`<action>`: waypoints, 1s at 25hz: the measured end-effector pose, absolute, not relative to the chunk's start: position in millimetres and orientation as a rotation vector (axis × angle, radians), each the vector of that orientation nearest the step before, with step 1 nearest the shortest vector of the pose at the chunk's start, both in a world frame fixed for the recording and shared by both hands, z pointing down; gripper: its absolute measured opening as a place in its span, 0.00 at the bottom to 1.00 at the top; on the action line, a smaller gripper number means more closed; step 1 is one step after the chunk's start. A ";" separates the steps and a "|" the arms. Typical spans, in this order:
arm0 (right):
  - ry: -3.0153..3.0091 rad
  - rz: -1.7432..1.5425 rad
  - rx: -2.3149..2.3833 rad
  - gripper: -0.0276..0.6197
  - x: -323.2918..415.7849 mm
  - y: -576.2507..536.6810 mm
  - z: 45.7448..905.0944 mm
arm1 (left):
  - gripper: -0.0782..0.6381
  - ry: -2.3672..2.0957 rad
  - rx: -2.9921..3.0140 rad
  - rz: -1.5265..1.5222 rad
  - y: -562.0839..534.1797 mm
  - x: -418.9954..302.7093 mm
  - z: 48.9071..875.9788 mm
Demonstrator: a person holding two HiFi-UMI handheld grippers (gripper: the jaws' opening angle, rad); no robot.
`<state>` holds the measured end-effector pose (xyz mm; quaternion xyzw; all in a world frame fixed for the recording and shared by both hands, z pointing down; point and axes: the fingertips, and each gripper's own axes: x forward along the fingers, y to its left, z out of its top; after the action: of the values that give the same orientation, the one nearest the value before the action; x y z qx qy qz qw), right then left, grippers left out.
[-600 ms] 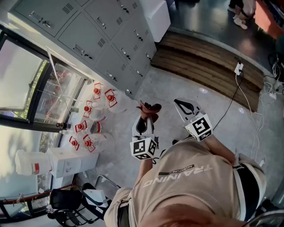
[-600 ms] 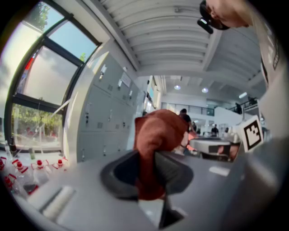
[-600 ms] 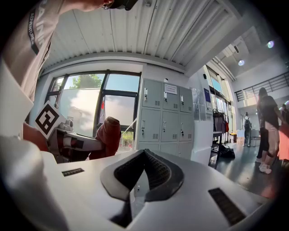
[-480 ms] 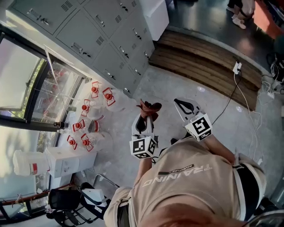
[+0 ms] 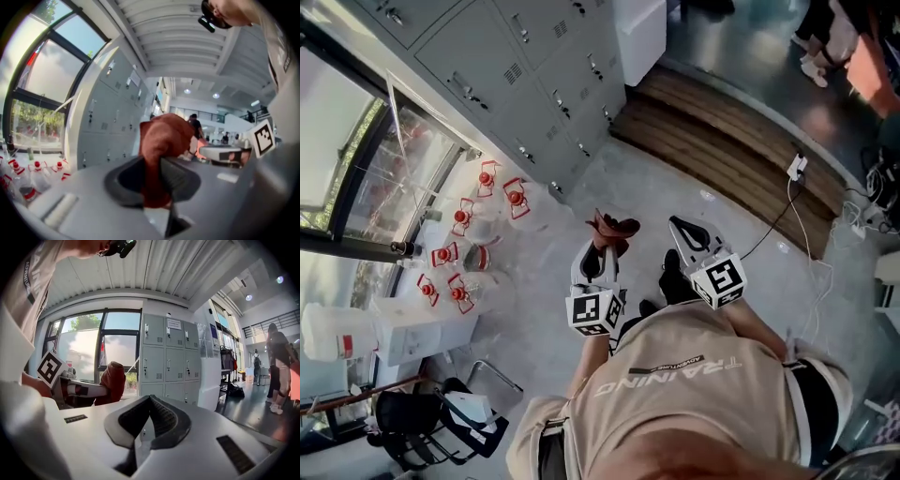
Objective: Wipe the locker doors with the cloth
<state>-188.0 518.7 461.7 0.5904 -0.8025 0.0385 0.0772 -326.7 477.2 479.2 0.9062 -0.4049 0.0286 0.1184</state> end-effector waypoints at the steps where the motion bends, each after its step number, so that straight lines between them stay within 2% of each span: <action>1: -2.417 0.119 1.763 0.06 -187.4 508.7 462.6 | 0.22 -1.197 2.652 0.093 469.4 -326.2 478.4; 8: -2.549 0.154 1.689 0.07 -171.8 438.3 464.7 | 0.22 -1.278 2.657 0.196 408.3 -301.0 470.2; 20: -2.604 0.188 1.635 0.07 -64.2 315.2 476.0 | 0.22 -1.328 2.627 0.128 301.4 -184.9 456.9; 25: -2.626 0.256 1.626 0.07 -56.0 286.9 479.7 | 0.22 -1.346 2.631 0.200 273.3 -177.4 457.7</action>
<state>-56.0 286.9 479.7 0.5246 -0.8471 0.0826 0.0212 -177.4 273.3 457.7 0.8846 -0.4526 0.0672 0.0897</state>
